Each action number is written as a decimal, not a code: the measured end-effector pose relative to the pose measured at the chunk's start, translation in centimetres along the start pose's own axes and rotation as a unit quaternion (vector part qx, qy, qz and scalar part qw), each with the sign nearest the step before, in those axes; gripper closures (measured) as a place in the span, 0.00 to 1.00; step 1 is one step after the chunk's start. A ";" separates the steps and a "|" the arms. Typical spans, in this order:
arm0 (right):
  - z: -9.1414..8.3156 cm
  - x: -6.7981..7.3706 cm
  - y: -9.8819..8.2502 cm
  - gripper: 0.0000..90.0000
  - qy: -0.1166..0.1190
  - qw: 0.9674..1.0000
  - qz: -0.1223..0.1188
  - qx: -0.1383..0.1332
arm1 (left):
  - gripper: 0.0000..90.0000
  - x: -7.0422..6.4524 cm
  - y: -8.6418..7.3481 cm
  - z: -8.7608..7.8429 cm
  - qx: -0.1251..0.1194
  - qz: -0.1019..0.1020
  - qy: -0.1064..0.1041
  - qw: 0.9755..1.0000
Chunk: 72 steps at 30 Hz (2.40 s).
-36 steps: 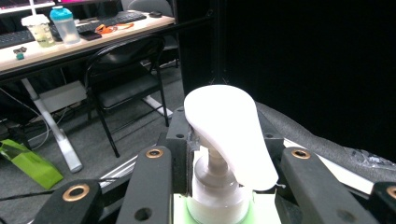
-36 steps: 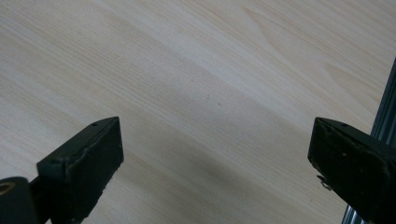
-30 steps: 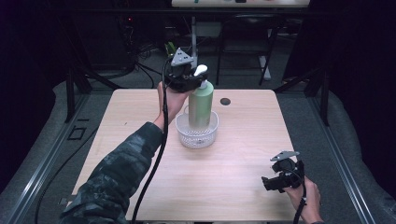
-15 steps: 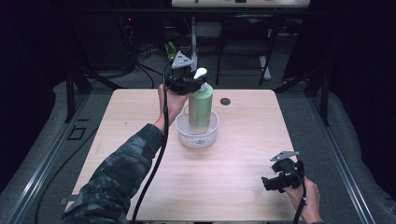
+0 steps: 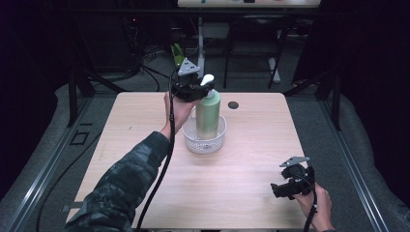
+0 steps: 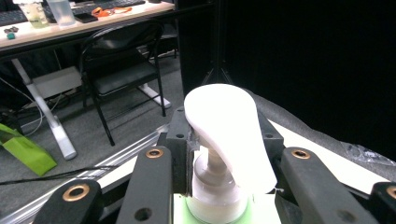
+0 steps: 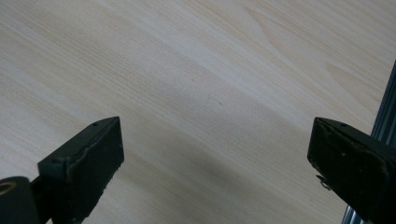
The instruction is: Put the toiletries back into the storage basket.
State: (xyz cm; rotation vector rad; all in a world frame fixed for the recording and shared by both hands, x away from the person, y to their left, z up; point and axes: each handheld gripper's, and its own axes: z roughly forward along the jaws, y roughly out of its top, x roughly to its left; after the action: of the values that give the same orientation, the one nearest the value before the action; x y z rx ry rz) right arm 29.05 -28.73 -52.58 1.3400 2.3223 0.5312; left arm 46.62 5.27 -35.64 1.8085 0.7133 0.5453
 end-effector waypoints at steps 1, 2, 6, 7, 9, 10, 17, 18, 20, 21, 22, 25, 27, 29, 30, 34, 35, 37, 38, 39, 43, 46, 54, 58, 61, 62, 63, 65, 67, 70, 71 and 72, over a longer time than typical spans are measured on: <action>0.0 0.0 0.0 0.03 0.000 1.000 0.000 0.001 | 0.75 0.0 -0.1 0.0 0.001 -0.001 0.000 1.000; 0.0 0.0 0.0 0.03 0.000 1.000 0.001 0.001 | 0.74 0.1 -0.2 0.0 0.003 -0.002 0.000 1.000; 0.1 0.0 0.0 0.03 0.001 1.000 0.000 0.001 | 0.74 0.3 -0.5 0.2 0.006 -0.006 0.000 1.000; 0.1 0.0 0.0 0.03 0.001 1.000 0.000 0.001 | 0.75 0.3 -0.5 0.2 0.005 -0.006 0.001 1.000; 0.1 0.0 0.0 0.03 0.002 1.000 -0.002 0.001 | 0.74 0.3 -0.6 0.2 0.008 -0.005 0.000 1.000; 0.1 0.0 0.0 0.03 0.002 1.000 -0.002 0.001 | 0.74 0.2 -0.6 0.3 0.009 -0.004 0.000 1.000; 0.1 0.0 0.0 0.03 0.002 1.000 -0.005 0.002 | 0.74 0.3 -1.3 0.5 0.014 -0.006 -0.002 1.000; 0.1 0.0 0.0 0.03 0.004 1.000 -0.002 0.002 | 0.75 0.3 -1.3 0.5 0.015 -0.007 -0.002 1.000; 0.2 -0.1 0.0 0.03 0.003 1.000 -0.002 0.003 | 0.75 0.3 -1.5 0.6 0.015 -0.007 -0.001 1.000; 0.2 -0.1 0.0 0.03 0.003 1.000 -0.003 0.003 | 0.74 0.3 -1.5 0.6 0.017 -0.006 -0.001 1.000; 0.2 -0.1 0.0 0.03 0.004 1.000 -0.003 0.003 | 0.74 0.3 -1.5 0.6 0.018 -0.006 -0.001 1.000; 0.2 0.0 0.0 0.03 0.004 1.000 -0.003 0.003 | 0.74 0.3 -1.7 0.7 0.018 -0.005 -0.001 1.000; 0.1 -0.1 0.0 0.03 0.003 1.000 -0.005 0.003 | 0.75 0.3 -2.0 0.7 0.021 -0.007 -0.001 1.000; 0.1 -0.1 0.0 0.03 0.004 1.000 -0.002 0.001 | 0.75 0.5 -2.2 0.8 0.020 -0.011 -0.001 1.000; 0.1 -0.1 0.0 0.03 0.004 1.000 -0.002 0.002 | 0.75 0.5 -2.3 0.8 0.020 -0.013 -0.002 1.000; 0.2 -0.1 0.0 0.03 0.004 1.000 -0.003 0.003 | 0.75 0.5 -2.6 0.9 0.023 -0.012 -0.002 1.000; 0.1 -0.1 0.0 0.03 0.005 1.000 -0.002 0.002 | 0.75 0.4 -2.6 1.0 0.023 -0.012 -0.002 1.000; 0.1 -0.1 0.0 0.03 0.005 1.000 -0.002 0.002 | 0.75 0.5 -2.7 1.0 0.023 -0.011 -0.001 1.000; 0.1 -0.1 0.0 0.03 0.003 1.000 -0.003 0.003 | 0.75 0.5 -2.8 1.0 0.024 -0.012 -0.001 1.000; 0.1 -0.1 0.0 0.03 0.004 1.000 -0.002 0.002 | 0.75 0.5 -2.9 1.0 0.024 -0.013 0.000 1.000; 0.1 -0.1 -0.1 0.03 0.004 1.000 0.000 0.003 | 0.75 0.6 -3.3 1.1 0.026 -0.016 -0.002 1.000; 0.1 -0.1 -0.1 0.03 0.005 1.000 0.001 0.003 | 0.75 0.7 -3.6 1.1 0.031 -0.017 -0.002 0.999; 0.0 -0.1 -0.3 0.03 0.003 1.000 0.003 0.004 | 0.75 0.8 -4.0 1.1 0.028 -0.018 -0.004 0.999; 0.0 -0.1 -0.3 0.03 0.003 1.000 0.002 0.005 | 0.75 0.9 -4.3 0.8 0.025 -0.019 -0.005 0.999; -0.1 -0.1 -0.3 0.03 0.003 1.000 0.002 0.004 | 0.75 0.9 -4.4 0.3 0.027 -0.018 -0.003 0.999; -0.1 -0.1 -0.3 0.03 0.003 1.000 0.003 0.004 | 0.75 0.8 -4.4 0.2 0.030 -0.017 -0.003 0.999; -0.1 -0.1 -0.2 0.03 0.003 1.000 0.002 0.004 | 0.75 0.8 -4.5 0.0 0.032 -0.017 -0.006 0.999; 0.0 0.0 -0.2 0.03 0.004 1.000 0.000 0.004 | 0.75 0.7 -4.5 -0.1 0.034 -0.015 -0.009 0.999; -0.1 0.0 -0.2 0.03 0.004 1.000 -0.001 0.003 | 0.75 0.6 -4.6 -0.2 0.034 -0.015 -0.013 0.999; -0.1 0.1 -0.2 0.03 0.004 1.000 0.000 0.004 | 0.74 0.5 -4.5 -0.2 0.036 -0.012 -0.012 0.999; 0.0 0.0 -0.2 0.03 0.004 1.000 -0.001 0.003 | 0.74 0.5 -4.5 -0.2 0.036 -0.013 -0.012 0.999; 0.0 0.0 -0.2 0.03 0.004 1.000 -0.001 0.003 | 0.74 0.5 -4.5 -0.2 0.037 -0.014 -0.013 0.999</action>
State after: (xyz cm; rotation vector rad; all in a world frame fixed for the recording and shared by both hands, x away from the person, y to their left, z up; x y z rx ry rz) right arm 28.89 -28.81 -52.65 1.3414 2.3334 0.5305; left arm 45.91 6.84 -39.82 1.8681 0.7488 0.4824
